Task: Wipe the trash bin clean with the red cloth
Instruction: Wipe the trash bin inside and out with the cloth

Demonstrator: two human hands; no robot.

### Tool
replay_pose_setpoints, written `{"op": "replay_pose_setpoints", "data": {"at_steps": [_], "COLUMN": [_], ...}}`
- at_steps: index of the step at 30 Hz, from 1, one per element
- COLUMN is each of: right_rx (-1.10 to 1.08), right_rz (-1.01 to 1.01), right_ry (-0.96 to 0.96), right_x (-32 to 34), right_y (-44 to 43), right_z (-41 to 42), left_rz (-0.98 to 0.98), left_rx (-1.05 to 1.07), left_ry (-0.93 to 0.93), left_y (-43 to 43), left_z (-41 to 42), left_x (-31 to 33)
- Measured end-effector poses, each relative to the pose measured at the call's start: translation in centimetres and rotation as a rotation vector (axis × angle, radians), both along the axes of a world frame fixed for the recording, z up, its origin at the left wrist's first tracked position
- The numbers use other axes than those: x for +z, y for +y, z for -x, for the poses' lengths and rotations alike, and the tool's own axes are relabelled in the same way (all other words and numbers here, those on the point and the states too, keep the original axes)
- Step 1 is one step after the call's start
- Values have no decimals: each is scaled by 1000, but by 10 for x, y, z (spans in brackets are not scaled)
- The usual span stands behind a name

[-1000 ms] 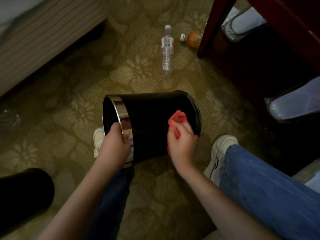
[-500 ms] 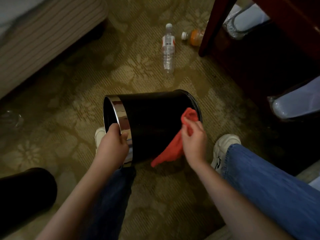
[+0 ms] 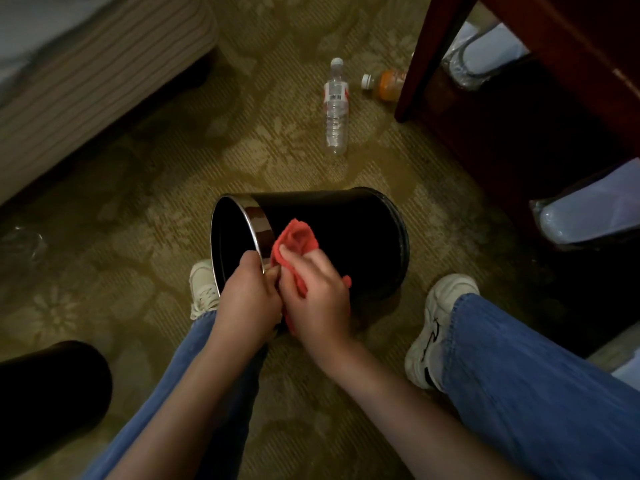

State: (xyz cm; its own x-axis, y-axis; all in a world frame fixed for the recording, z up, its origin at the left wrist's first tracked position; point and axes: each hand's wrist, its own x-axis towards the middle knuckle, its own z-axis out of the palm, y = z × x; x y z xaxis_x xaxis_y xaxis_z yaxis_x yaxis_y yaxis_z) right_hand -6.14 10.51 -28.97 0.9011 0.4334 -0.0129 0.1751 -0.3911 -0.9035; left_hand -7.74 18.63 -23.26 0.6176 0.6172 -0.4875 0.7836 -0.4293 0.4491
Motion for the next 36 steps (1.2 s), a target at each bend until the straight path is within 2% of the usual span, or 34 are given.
{"op": "replay_pose_setpoints", "data": {"at_steps": [3, 6, 10, 12, 15, 19, 23, 28, 31, 33, 36], "right_rx": [-35, -187, -255, -214, -24, 117, 81, -116, -216, -206, -71], "right_rz": [39, 179, 319, 266, 134, 80, 159, 345, 415, 402, 289], "right_ry": [38, 110, 143, 107, 49, -43, -134, -7, 97, 67, -20], "right_x": [-13, -37, -52, -44, -18, 5, -15, -67, -76, -69, -39], "right_y": [-14, -38, -56, -47, -15, 7, -6, -66, -81, -73, -39], "right_z": [-17, -54, -75, -65, -35, -11, -26, -63, -68, -61, -35], "left_rz": [3, 12, 21, 10, -19, 2, 3, 7, -2, -10, -12], "left_rx": [-17, -25, -57, -41, -4, 8, 17, 46, -2, -1, 39], "left_ry": [19, 21, 15, 28, 55, 51, 44, 75, 77, 71, 68], "left_y": [3, 0, -8, -7, 3, 10, 15, 22, 16, 15, 21], "left_z": [2, 2, -3, -4, 0, 6, 4, 7, 5, 3, 3], "left_x": [0, -1, -2, -2, -2, -5, -4, -2, -2, -1, -3]}}
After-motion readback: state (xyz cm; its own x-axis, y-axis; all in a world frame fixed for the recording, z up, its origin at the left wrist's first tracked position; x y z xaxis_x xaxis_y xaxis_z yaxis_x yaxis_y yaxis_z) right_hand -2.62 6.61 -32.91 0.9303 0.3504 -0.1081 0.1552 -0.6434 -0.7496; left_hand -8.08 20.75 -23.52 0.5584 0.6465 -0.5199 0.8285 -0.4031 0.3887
